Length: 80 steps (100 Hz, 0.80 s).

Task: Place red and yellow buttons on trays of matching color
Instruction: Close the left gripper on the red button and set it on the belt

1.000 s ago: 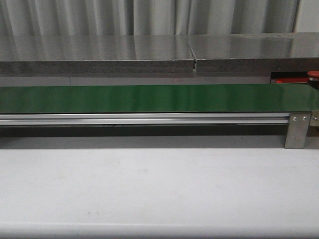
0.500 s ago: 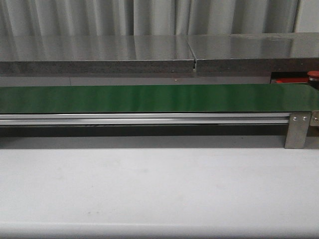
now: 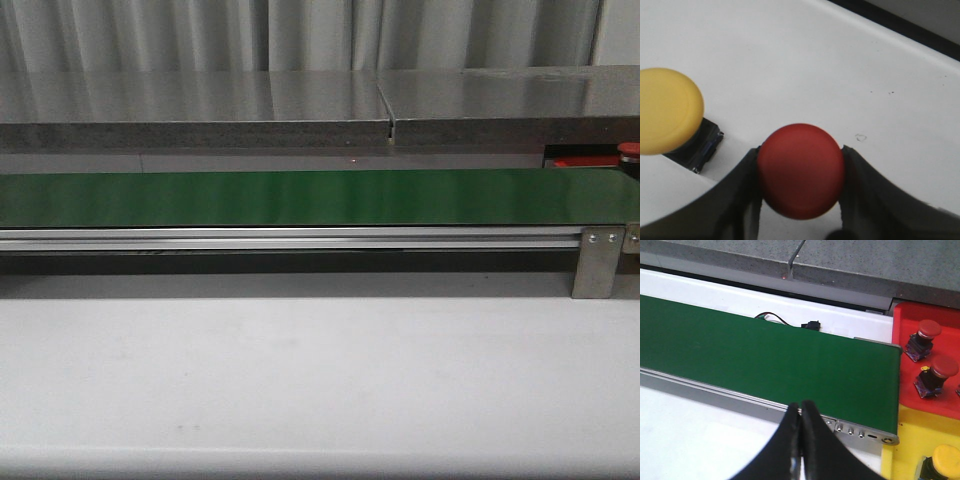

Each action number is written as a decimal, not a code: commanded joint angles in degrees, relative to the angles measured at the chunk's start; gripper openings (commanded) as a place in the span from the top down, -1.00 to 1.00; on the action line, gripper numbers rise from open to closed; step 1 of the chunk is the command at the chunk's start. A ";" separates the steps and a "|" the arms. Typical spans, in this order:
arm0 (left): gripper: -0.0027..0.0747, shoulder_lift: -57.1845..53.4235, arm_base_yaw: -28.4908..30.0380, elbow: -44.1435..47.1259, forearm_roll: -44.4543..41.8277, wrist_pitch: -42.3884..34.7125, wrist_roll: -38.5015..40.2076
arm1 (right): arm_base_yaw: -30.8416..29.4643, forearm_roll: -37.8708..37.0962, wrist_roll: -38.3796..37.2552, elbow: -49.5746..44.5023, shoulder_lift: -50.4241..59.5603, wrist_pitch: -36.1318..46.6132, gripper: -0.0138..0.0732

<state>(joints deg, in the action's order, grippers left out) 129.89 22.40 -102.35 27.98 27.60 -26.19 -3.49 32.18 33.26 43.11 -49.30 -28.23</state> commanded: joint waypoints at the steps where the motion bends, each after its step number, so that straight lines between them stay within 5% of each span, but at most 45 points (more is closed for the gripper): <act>1: 0.98 -6.94 0.22 -1.74 1.59 -1.08 0.59 | 0.07 0.61 0.39 2.00 0.49 3.38 0.95; 38: 0.98 -19.09 -0.15 0.64 4.72 5.68 0.59 | 0.07 0.61 0.39 2.00 0.49 3.38 0.95; 80: 0.98 -32.33 -5.30 21.01 4.69 -0.22 -1.18 | 0.07 0.61 0.39 2.00 0.49 3.38 0.95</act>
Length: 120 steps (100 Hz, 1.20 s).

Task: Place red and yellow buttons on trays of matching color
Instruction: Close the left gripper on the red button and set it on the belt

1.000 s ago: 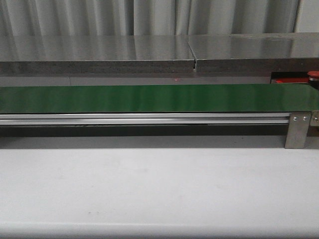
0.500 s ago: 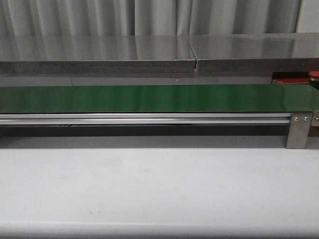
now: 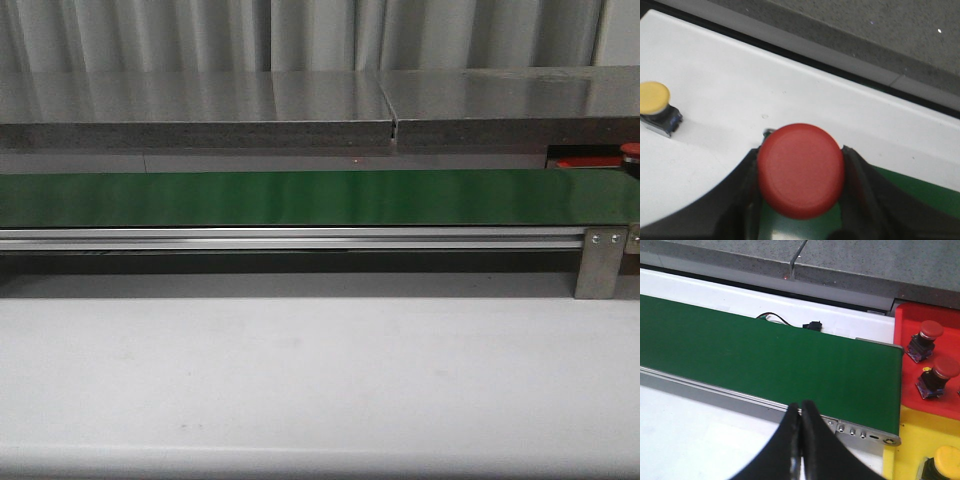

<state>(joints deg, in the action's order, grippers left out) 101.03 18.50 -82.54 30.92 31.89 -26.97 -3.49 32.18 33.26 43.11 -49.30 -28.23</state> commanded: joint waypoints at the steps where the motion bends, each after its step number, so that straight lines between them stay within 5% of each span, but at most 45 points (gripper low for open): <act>1: 0.98 -3.48 -1.64 1.67 1.75 -4.84 -0.40 | 0.07 0.61 0.39 2.00 0.49 3.38 0.95; 48: 0.90 -3.19 -4.18 11.48 1.87 -13.77 -0.40 | 0.07 0.61 0.39 2.00 0.49 3.38 0.95; 69: 0.36 -3.19 -4.18 12.05 1.87 -13.81 -0.40 | 0.07 0.61 0.39 2.00 0.49 3.38 0.95; 91: -0.63 -3.19 -4.18 12.05 1.97 -12.43 -0.40 | 0.07 0.61 0.39 2.00 0.49 3.38 0.95; 120: -0.70 -4.91 -4.18 8.36 2.39 -8.63 -0.40 | 0.07 0.61 0.39 2.00 0.49 3.38 0.95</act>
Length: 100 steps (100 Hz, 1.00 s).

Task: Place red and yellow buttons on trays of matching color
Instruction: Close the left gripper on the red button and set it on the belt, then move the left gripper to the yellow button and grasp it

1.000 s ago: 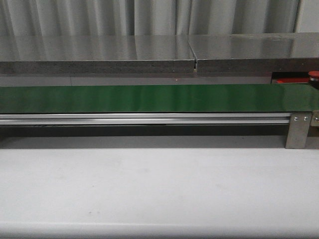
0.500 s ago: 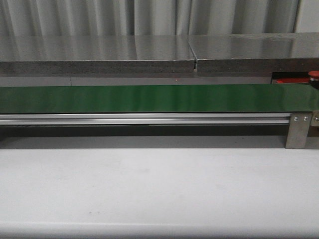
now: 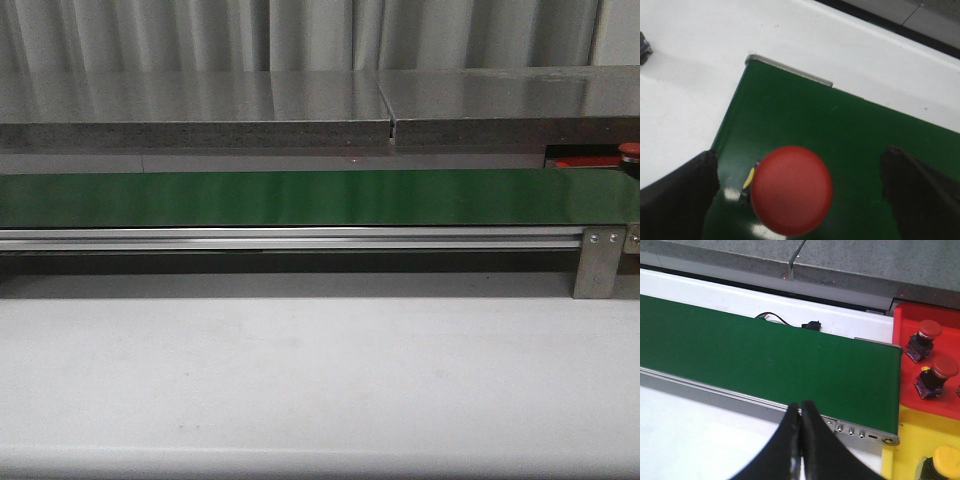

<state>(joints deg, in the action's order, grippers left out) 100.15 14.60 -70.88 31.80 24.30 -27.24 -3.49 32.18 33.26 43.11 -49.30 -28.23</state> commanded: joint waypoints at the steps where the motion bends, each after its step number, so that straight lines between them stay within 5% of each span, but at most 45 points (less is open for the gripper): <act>1: -0.70 -4.19 -0.28 -3.46 1.51 -1.06 -0.13 | 0.07 0.61 0.39 2.00 0.49 3.38 0.95; 47: -0.70 -5.52 4.51 -11.06 0.09 0.30 -0.13 | 0.07 0.61 0.39 2.00 0.49 3.38 0.95; 100: -0.70 13.47 13.29 -20.12 -2.88 -0.23 -0.94 | 0.07 0.61 0.39 2.00 0.49 3.38 0.95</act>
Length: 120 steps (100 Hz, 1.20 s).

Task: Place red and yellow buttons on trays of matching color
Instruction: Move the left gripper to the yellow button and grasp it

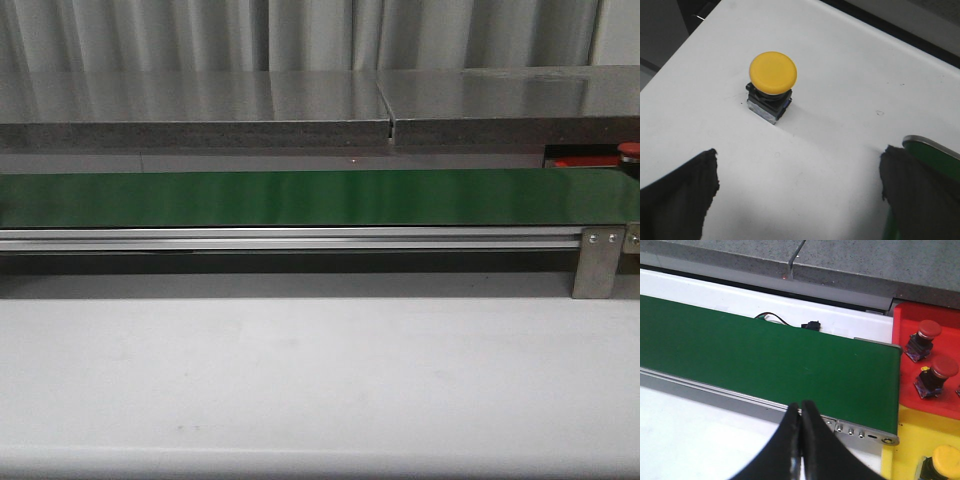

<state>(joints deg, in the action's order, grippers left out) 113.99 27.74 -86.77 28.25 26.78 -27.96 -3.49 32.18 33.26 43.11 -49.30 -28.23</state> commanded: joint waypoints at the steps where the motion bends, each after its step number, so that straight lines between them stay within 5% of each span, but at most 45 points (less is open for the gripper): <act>1: -0.70 -0.08 0.15 -4.47 0.66 -2.71 -0.22 | 0.07 0.61 0.39 2.00 0.49 3.38 0.95; 58: -0.70 17.22 0.15 -25.92 0.53 -0.69 -0.80 | 0.07 0.61 0.39 2.00 0.49 3.38 0.95; 87: -0.64 20.34 0.15 -29.27 0.38 -2.19 -0.80 | 0.07 0.61 0.39 2.00 0.49 3.38 0.95; 101: -0.39 20.56 0.15 -29.27 0.38 -2.19 -0.80 | 0.07 0.61 0.39 2.00 0.49 3.38 0.95; 120: 0.32 20.56 0.15 -29.27 0.38 -2.74 -0.80 | 0.07 0.61 0.39 2.00 0.49 3.38 0.95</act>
<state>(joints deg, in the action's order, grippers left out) 138.61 27.86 -113.98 27.67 27.62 -28.60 -3.49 32.18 33.26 43.11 -49.30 -28.23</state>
